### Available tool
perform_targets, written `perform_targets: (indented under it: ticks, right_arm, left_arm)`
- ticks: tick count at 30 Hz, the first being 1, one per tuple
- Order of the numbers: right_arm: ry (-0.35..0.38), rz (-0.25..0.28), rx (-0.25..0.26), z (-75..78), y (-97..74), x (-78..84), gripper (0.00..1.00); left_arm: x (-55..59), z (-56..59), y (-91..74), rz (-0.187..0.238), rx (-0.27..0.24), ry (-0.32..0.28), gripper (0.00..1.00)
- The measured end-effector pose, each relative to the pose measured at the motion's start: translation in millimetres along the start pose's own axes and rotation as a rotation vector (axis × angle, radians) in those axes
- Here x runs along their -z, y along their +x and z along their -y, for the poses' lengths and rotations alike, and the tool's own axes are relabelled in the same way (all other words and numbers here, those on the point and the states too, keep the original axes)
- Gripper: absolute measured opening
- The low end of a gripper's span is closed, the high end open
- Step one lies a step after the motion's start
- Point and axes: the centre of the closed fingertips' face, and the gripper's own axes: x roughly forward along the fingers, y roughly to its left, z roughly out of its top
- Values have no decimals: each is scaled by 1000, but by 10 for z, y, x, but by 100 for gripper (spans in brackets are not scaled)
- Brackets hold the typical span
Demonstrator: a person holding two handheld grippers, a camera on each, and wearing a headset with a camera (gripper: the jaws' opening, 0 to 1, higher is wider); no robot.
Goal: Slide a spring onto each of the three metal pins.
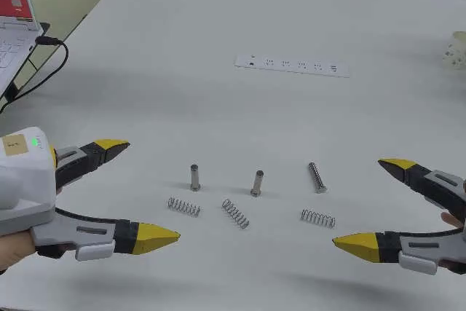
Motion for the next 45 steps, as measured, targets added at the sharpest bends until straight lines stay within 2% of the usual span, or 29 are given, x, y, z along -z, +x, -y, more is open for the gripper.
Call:
perform_targets:
  ticks: [14,24,28,45]
  right_arm:
    - [-13,-9,22,-1,-23,-4,99]
    - [-15,-1,24,-2,-39,-26,99]
    - [-14,-6,18,-38,-33,-2,99]
    - [-24,-16,14,-47,-31,0,96]
  left_arm:
    - [37,4,-29,-9,-1,5,97]
    - [-36,-33,-70,10,-8,4,98]
    - [-11,-23,-57,-6,-1,15,98]
    - [-40,-29,-84,-2,-3,8,98]
